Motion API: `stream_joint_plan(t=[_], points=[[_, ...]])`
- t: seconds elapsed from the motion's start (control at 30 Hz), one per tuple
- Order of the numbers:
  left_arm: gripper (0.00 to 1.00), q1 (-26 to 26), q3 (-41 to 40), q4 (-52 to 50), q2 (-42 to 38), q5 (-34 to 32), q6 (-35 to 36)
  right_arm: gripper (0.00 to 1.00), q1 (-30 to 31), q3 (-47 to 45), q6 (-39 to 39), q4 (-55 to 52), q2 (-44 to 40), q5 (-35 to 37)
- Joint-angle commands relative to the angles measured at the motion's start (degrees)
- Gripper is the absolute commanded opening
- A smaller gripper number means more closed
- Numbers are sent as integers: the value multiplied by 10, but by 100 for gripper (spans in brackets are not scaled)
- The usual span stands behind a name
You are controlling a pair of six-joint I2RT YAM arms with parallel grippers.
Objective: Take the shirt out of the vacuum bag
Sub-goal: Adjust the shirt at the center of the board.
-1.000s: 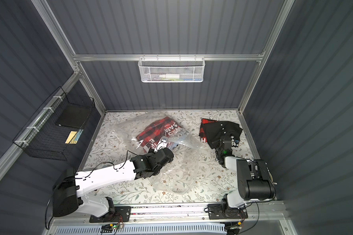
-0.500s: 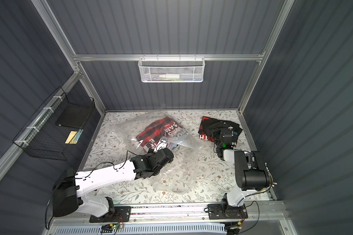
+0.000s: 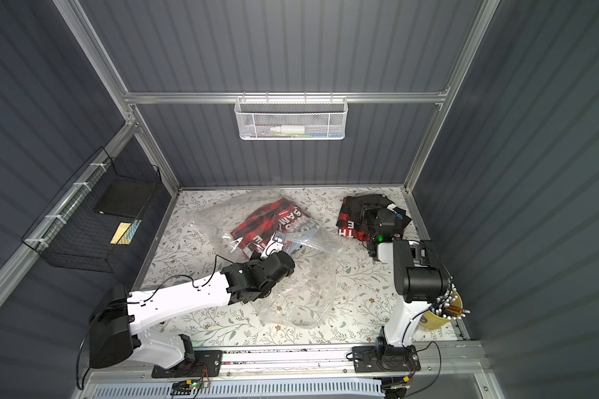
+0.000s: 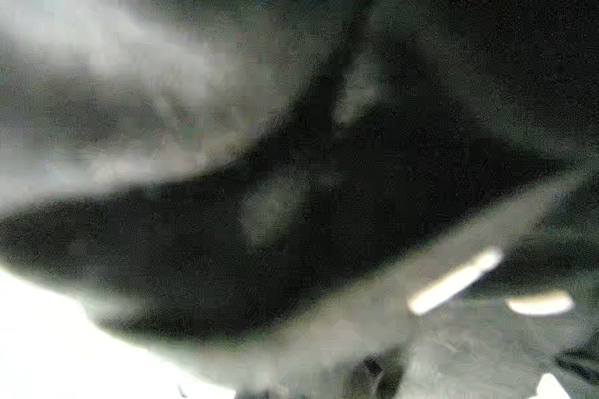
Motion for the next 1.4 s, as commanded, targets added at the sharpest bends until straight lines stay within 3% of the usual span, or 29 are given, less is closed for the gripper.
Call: stream_joint_plan(t=[0.0, 0.2, 0.3, 0.47, 0.77, 1.0, 1.17, 1.37], points=[[0, 3, 23, -18, -4, -13, 15, 0, -2, 40, 21, 67, 12, -18], [0, 3, 27, -15, -1, -18, 23, 0, -3, 95, -5, 67, 39, -16], [0, 3, 20, -13, -5, -17, 20, 0, -7, 93, -4, 117, 62, -15], [0, 3, 3, -6, -18, -16, 20, 0, -4, 102, -51, 91, 81, -38], [0, 3, -6, -11, -36, -8, 6, 0, 20, -44, -51, 194, 104, -15], [0, 3, -11, -15, -40, -4, 2, 0, 37, -115, -74, 202, 112, -2], [0, 3, -19, -20, -42, 1, -6, 39, 37, -147, -79, 195, 100, -2], [0, 3, -17, -18, -40, 2, -7, 49, 38, -194, -107, 110, 17, 7]])
